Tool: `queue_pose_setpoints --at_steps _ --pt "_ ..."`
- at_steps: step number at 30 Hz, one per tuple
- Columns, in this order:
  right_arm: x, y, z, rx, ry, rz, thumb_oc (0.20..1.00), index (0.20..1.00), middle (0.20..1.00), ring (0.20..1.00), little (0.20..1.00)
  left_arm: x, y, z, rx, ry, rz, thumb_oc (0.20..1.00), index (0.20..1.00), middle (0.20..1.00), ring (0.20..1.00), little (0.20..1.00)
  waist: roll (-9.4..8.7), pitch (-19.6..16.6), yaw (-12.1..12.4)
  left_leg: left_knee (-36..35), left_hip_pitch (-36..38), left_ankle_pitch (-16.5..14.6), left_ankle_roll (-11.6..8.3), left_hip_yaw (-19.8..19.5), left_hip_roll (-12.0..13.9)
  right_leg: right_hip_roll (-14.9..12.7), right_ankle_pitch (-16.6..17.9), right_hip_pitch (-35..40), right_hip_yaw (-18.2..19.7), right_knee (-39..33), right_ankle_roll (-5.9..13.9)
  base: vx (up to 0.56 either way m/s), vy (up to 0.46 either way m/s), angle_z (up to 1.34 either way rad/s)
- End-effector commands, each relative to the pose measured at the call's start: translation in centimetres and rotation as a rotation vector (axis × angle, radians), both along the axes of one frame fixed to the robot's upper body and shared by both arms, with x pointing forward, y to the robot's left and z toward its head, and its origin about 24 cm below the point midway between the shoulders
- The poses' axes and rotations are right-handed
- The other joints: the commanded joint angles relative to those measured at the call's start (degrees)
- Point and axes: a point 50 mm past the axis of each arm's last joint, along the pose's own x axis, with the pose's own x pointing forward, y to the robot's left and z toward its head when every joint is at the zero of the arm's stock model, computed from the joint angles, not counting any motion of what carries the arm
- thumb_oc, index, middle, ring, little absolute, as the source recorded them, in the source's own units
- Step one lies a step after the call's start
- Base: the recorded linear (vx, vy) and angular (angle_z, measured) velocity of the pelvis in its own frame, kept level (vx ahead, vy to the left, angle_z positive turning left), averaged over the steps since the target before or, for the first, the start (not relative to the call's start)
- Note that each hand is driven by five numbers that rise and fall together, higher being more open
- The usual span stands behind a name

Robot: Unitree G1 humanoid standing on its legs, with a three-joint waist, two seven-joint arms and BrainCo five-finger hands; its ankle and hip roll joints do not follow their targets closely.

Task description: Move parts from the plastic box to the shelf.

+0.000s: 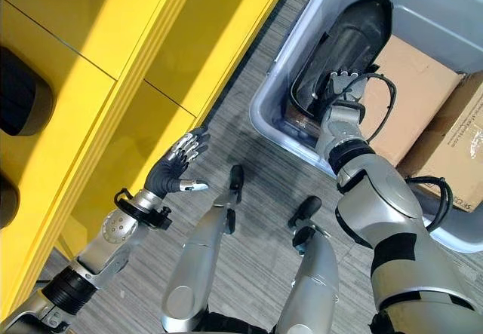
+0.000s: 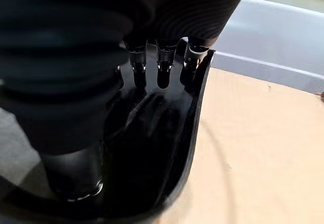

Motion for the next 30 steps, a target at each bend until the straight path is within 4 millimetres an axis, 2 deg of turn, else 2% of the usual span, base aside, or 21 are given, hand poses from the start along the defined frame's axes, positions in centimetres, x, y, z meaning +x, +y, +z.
queue_pose_setpoints --at_steps 1,5,9,11,15,21,24,25,26,27,29,30 --pt "-0.3 -1.6 0.0 -0.021 0.135 -0.066 1.0 1.0 1.0 1.0 1.0 -1.2 -0.6 1.7 -0.053 -0.074 -0.058 1.0 1.0 1.0 1.0 1.0 0.74 -1.0 2.6 -1.1 -0.6 -5.3 1.02 0.0 -1.5 0.8 -4.4 2.1 1.1 5.3 2.72 0.0 0.0 0.0" --pt "-0.7 -2.8 -1.1 -0.009 0.255 -0.128 1.0 1.0 1.0 1.0 1.0 -1.2 -0.4 1.7 -0.045 -0.072 -0.062 1.0 1.0 1.0 1.0 1.0 0.77 -1.0 3.0 -1.2 -0.5 -5.0 0.93 -0.2 -1.4 0.8 -4.4 2.3 1.2 5.6 2.69 0.0 0.0 0.0" --pt "-2.4 -6.3 -2.3 0.033 0.321 -0.345 1.0 1.0 1.0 1.0 1.0 -1.3 -0.1 1.8 -0.029 -0.08 -0.081 1.0 1.0 1.0 1.0 1.0 0.45 -1.0 3.1 -1.8 0.3 -4.9 0.8 -0.2 -1.2 1.2 -4.0 3.4 1.0 4.3 2.93 -0.02 -0.055 0.04" --pt "-2.8 -7.0 -2.6 0.039 0.317 -0.383 1.0 1.0 1.0 1.0 1.0 -1.3 0.0 1.9 -0.027 -0.085 -0.08 1.0 1.0 1.0 1.0 1.0 0.36 -1.0 2.9 -1.9 0.7 -4.9 0.72 0.0 -1.1 1.4 -3.7 3.8 1.1 3.7 3.05 -0.01 -0.026 -0.03" --pt "-3.3 -7.6 -3.1 0.028 0.282 -0.429 1.0 1.0 1.0 1.0 1.0 -1.3 0.2 2.2 -0.033 -0.094 -0.071 1.0 1.0 1.0 1.0 1.0 0.05 -1.0 2.1 -2.4 1.7 -5.0 0.61 0.6 -0.9 1.8 -3.2 4.5 1.6 2.3 3.37 -0.01 -0.006 -0.07" --pt "-3.3 -7.2 -3.3 -0.009 0.205 -0.424 1.0 1.0 1.0 1.0 1.0 -1.2 0.2 2.3 -0.037 -0.098 -0.063 1.0 1.0 1.0 1.0 1.0 0.07 -1.0 1.1 -3.0 3.1 -4.9 0.46 1.2 -0.7 2.2 -2.7 5.4 2.4 1.0 3.54 -0.02 0.006 -0.14" --pt "-2.5 -6.1 -2.8 -0.014 0.022 -0.294 1.0 1.0 1.0 1.0 1.0 -1.2 0.2 2.5 -0.036 -0.12 -0.052 1.0 1.0 1.0 1.0 1.0 0.1 -1.0 0.7 -3.0 3.5 -5.0 0.52 1.3 -0.8 2.4 -2.6 5.5 2.9 0.8 3.54 -0.02 -0.014 -0.12" --pt "-1.3 -3.7 -0.9 -0.029 -0.193 -0.09 1.0 1.0 1.0 1.0 1.0 -1.1 0.3 3.1 -0.063 -0.184 0.001 1.0 1.0 1.0 1.0 1.0 0.14 -1.0 0.3 -2.8 3.6 -4.9 0.66 1.4 -0.8 2.5 -2.5 5.4 3.1 0.7 3.49 -0.05 -0.017 -0.13" --pt "-0.9 -2.0 0.5 -0.019 -0.341 0.022 1.0 1.0 1.0 1.0 1.0 -1.0 0.4 3.9 -0.087 -0.245 0.042 1.0 1.0 1.0 1.0 1.0 0.2 -1.0 0.0 -2.9 3.8 -4.9 0.82 1.5 -0.8 2.5 -2.6 5.5 3.2 0.9 3.37 -0.04 -0.02 -0.09" --pt "-0.9 -1.8 0.7 -0.012 -0.369 0.041 1.0 1.0 1.0 1.0 1.0 -1.1 0.4 4.0 -0.09 -0.261 0.05 1.0 1.0 1.0 1.0 1.0 0.21 -1.0 0.0 -2.9 3.9 -4.9 0.84 1.5 -0.9 2.4 -2.6 5.5 3.2 0.9 3.36 -0.03 -0.028 -0.14" --pt "-1.1 -0.2 2.8 0.084 -0.617 0.16 1.0 1.0 1.0 1.0 1.0 -1.4 0.4 5.7 -0.122 -0.382 0.079 1.0 1.0 1.0 1.0 1.0 0.21 -1.0 -0.6 -2.8 4.9 -5.2 0.93 1.5 -1.1 2.5 -2.8 6.1 3.6 0.8 3.22 -0.02 -0.046 -0.09" --pt "-1.2 0.1 3.2 0.1 -0.677 0.191 1.0 1.0 1.0 1.0 1.0 -1.6 0.4 6.1 -0.123 -0.417 0.075 1.0 1.0 1.0 1.0 1.0 0.23 -1.0 -0.8 -2.9 5.2 -5.3 0.95 1.6 -1.2 2.6 -2.9 6.3 3.8 0.6 3.2 -0.02 -0.039 0.0"
